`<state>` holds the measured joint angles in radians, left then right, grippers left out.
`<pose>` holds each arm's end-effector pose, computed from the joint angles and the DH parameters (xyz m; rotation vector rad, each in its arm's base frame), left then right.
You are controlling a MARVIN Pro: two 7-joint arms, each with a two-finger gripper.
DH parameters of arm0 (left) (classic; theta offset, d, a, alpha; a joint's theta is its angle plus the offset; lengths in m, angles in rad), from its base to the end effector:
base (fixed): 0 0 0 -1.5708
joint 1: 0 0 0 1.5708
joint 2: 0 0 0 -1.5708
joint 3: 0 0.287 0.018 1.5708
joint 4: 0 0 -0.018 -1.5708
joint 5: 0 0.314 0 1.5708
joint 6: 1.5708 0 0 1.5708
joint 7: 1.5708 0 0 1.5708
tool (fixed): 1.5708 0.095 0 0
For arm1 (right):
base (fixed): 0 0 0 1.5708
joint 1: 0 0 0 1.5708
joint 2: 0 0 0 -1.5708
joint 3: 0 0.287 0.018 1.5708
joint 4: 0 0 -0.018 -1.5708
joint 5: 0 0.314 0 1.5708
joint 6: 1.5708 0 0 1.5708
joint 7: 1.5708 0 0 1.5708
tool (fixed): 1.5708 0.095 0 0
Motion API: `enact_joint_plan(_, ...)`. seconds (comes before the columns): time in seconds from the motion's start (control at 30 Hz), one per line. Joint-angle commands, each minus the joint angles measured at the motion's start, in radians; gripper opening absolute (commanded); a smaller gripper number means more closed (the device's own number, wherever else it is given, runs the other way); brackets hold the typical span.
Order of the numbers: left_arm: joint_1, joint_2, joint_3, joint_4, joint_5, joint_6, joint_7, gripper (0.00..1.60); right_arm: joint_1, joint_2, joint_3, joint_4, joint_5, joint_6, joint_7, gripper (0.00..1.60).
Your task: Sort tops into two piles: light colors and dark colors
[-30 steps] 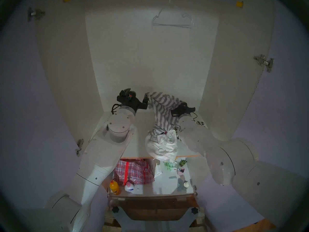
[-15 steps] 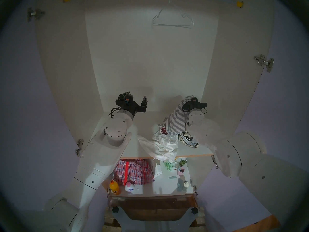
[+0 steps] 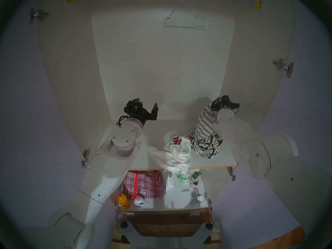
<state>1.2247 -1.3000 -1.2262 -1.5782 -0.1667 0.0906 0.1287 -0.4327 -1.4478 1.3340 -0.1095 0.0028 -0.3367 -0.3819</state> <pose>0.4948 -0.0455 -0.1796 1.9696 -0.3751 2.4000 0.6443 -0.1009 -0.2109 1.8457 -0.1256 1.9409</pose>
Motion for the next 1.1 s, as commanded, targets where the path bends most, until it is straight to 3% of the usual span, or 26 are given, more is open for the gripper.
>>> enact_joint_plan(0.0,-0.02,0.0,-0.005,-0.03,-0.004,-0.023,-0.01,1.6,-0.014,-0.011,0.02,0.005,0.024,0.037,0.041,0.0)
enact_joint_plan(0.1,-0.02,0.003,-0.005,-0.03,-0.007,-0.028,-0.011,1.6,-0.032,-0.018,0.034,0.003,0.033,0.056,0.059,0.0)
enact_joint_plan(0.17,-0.02,0.004,-0.004,-0.029,-0.008,-0.03,-0.011,1.6,-0.036,-0.029,0.081,0.01,0.073,0.138,0.025,0.0)
enact_joint_plan(0.3,-0.02,0.005,-0.003,-0.029,-0.009,-0.031,-0.011,1.6,-0.045,-0.034,0.103,0.004,0.073,0.194,0.012,0.0)
enact_joint_plan(0.33,-0.02,0.005,-0.003,-0.029,-0.01,-0.03,-0.01,1.6,-0.042,-0.034,0.114,0.003,0.083,0.224,0.027,0.11)
enact_joint_plan(0.37,-0.021,0.005,-0.003,-0.029,-0.01,-0.03,-0.01,1.6,-0.037,-0.04,0.123,-0.001,0.089,0.237,0.01,0.51)
enact_joint_plan(0.4,-0.021,0.005,-0.003,-0.029,-0.01,-0.03,-0.01,1.6,-0.026,-0.047,0.157,-0.002,0.113,0.264,0.013,1.6)
enact_joint_plan(0.47,-0.021,0.005,-0.002,-0.028,-0.01,-0.029,-0.009,1.6,-0.011,-0.072,0.201,-0.009,0.14,0.301,-0.081,1.6)
enact_joint_plan(0.53,-0.021,0.005,-0.002,-0.028,-0.011,-0.028,-0.008,1.6,0.018,-0.091,0.27,-0.005,0.195,0.376,-0.12,1.6)
enact_joint_plan(0.63,-0.021,0.005,-0.002,-0.028,-0.011,-0.029,-0.008,1.6,0.064,-0.11,0.323,-0.005,0.26,0.475,-0.18,1.6)
enact_joint_plan(0.7,-0.021,0.005,-0.002,-0.028,-0.011,-0.029,-0.008,1.6,0.079,-0.114,0.335,-0.007,0.272,0.498,-0.209,1.6)
enact_joint_plan(0.8,-0.021,0.006,-0.001,-0.028,-0.012,-0.029,-0.008,1.6,0.087,-0.114,0.288,-0.046,0.244,0.483,-0.2,1.6)
enact_joint_plan(0.97,-0.021,0.008,-0.001,-0.029,-0.013,-0.034,-0.011,1.6,0.071,-0.103,0.279,-0.058,0.239,0.505,-0.068,1.6)
enact_joint_plan(1.0,-0.021,0.008,-0.001,-0.029,-0.014,-0.035,-0.011,1.6,0.089,-0.099,0.317,-0.036,0.279,0.58,-0.04,1.6)
enact_joint_plan(1.03,-0.021,0.009,-0.001,-0.029,-0.014,-0.036,-0.011,1.6,0.088,-0.099,0.325,-0.032,0.287,0.582,-0.028,1.6)
enact_joint_plan(1.07,-0.021,0.008,0.0,-0.029,-0.014,-0.035,-0.01,1.6,0.108,-0.098,0.38,-0.007,0.339,0.637,-0.024,1.6)
